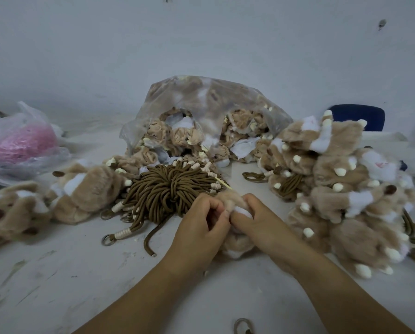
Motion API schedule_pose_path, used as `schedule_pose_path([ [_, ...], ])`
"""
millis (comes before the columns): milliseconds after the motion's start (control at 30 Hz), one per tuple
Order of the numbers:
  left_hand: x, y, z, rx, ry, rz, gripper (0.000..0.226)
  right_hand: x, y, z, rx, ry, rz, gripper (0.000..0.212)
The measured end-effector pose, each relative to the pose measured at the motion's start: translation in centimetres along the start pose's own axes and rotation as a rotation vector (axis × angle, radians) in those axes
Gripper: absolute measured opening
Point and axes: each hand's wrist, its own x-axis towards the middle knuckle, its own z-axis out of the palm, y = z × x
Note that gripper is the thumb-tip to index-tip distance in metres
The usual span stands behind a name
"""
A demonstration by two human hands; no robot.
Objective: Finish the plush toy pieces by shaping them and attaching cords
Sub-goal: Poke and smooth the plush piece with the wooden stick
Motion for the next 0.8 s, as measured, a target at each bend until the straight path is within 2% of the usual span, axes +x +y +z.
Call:
schedule_pose_path([
  [233, 0.36, 0.03, 0.09, -0.099, 0.031, -0.227, 0.014, 0.14, 0.08, 0.48, -0.204, 0.068, -0.102, 0.019],
  [367, 0.59, -0.12, -0.11, -0.096, 0.031, -0.235, 0.014, 0.29, 0.31, 0.58, -0.273, 0.080, -0.104, 0.018],
  [600, 0.73, 0.11, -0.67, -0.464, -0.003, -0.459, 0.034, 0.12, 0.39, 0.62, -0.255, 0.061, 0.022, 0.027],
  [700, 0.58, 0.27, -0.71, -0.422, -0.052, -0.379, 0.029, 0.04, 0.03, 0.61, -0.199, 0.064, 0.087, 0.040],
  [800, 0.30, 0.28, -0.37, -0.289, -0.101, -0.258, 0.019, 0.02, -0.42, 0.73, -0.216, 0.089, 0.123, 0.031],
])
